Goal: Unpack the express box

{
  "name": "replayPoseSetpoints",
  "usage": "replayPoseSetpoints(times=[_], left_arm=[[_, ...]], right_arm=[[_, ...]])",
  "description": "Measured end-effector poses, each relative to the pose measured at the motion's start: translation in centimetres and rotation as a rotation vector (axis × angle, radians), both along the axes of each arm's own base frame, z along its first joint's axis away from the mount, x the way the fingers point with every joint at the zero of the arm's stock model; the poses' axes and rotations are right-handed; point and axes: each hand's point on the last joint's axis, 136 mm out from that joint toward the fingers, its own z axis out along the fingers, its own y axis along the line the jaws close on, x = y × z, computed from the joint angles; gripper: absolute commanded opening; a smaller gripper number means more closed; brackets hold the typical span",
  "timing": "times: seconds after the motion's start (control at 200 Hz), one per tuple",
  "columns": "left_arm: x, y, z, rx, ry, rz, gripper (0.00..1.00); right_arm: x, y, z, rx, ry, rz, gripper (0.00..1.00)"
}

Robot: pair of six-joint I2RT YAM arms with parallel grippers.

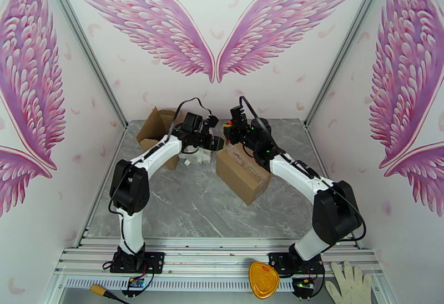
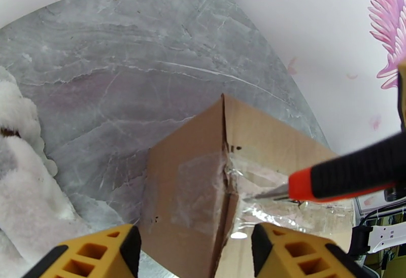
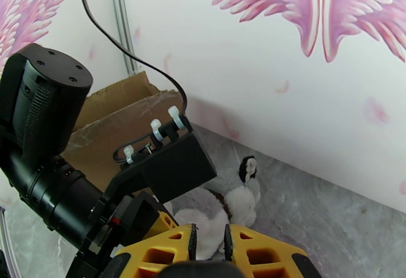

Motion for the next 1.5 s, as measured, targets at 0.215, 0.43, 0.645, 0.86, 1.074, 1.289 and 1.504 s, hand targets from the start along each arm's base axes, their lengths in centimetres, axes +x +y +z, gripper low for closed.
replayPoseSetpoints(times=[0.215,0.43,0.645,0.86,1.074,1.289,1.504], left_arm=[[-0.5,0.1,-1.4,0.021,0.037,-0.018,0.61],[-0.3,-0.2,-1.6,0.022,0.042,-0.034,0.59],[-0.3,-0.3,-1.8,0.026,0.052,-0.045,0.56],[-0.4,-0.4,-1.8,0.025,0.059,-0.053,0.52],[-0.4,-0.5,-1.8,0.022,0.061,-0.055,0.47],[-0.4,-0.5,-1.8,0.019,0.067,-0.056,0.43],[-0.5,-0.6,-1.8,0.007,0.077,-0.059,0.36]], right_arm=[[0.6,0.3,-0.8,-0.001,-0.001,-0.001,0.11],[0.9,0.3,-1.3,-0.013,-0.004,-0.003,0.10],[0.9,0.3,-1.4,-0.022,-0.009,-0.001,0.10],[0.8,0.4,-1.5,-0.022,-0.011,0.004,0.09],[0.7,0.4,-1.6,-0.007,-0.007,0.005,0.08],[0.6,0.3,-1.7,0.013,-0.009,0.000,0.06],[0.3,-0.2,-2.1,0.013,0.000,-0.019,0.04]])
